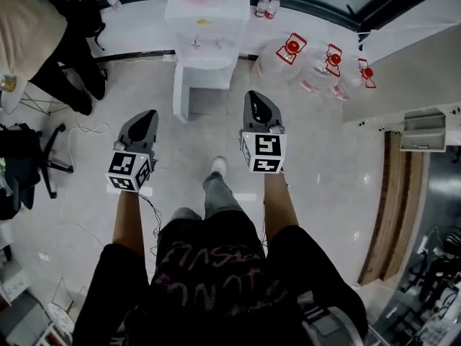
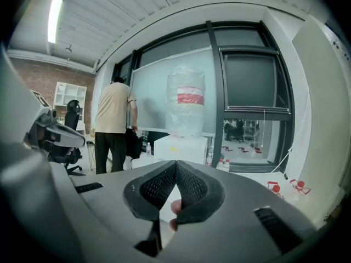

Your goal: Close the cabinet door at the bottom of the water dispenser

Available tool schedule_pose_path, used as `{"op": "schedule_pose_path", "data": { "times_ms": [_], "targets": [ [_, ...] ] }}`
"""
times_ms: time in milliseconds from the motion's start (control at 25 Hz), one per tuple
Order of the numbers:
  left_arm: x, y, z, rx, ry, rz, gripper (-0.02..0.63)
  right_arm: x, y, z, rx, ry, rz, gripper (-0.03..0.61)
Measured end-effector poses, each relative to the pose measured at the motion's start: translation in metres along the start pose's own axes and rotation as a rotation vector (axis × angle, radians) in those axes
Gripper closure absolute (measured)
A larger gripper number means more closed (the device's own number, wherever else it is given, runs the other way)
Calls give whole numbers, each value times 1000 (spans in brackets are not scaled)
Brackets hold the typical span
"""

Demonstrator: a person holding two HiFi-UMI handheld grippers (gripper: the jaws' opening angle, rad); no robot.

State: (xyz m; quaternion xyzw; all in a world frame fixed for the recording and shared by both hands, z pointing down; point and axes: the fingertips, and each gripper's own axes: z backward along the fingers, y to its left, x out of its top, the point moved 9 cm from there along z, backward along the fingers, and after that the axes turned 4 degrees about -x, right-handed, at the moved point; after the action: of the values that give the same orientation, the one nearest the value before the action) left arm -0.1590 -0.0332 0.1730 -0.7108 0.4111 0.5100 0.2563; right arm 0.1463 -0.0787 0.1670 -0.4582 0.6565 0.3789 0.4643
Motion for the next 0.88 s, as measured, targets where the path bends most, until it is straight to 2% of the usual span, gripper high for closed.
{"op": "schedule_pose_path", "data": {
  "times_ms": [200,400,640,880],
  "targets": [
    [-18,17,-32,19,29,32,598,-17,-10,-41,31,25,-13,566],
    [-50,34,-54,19,37,53,598,-44,1,-71,47,33,-11,566],
    [-111,51,-77,8,52,76,598,-97,11,-95,40,46,-5,566],
    [-185,67,-107,17,60,88,598,-169,18,-122,48,65,9,566]
  ]
}}
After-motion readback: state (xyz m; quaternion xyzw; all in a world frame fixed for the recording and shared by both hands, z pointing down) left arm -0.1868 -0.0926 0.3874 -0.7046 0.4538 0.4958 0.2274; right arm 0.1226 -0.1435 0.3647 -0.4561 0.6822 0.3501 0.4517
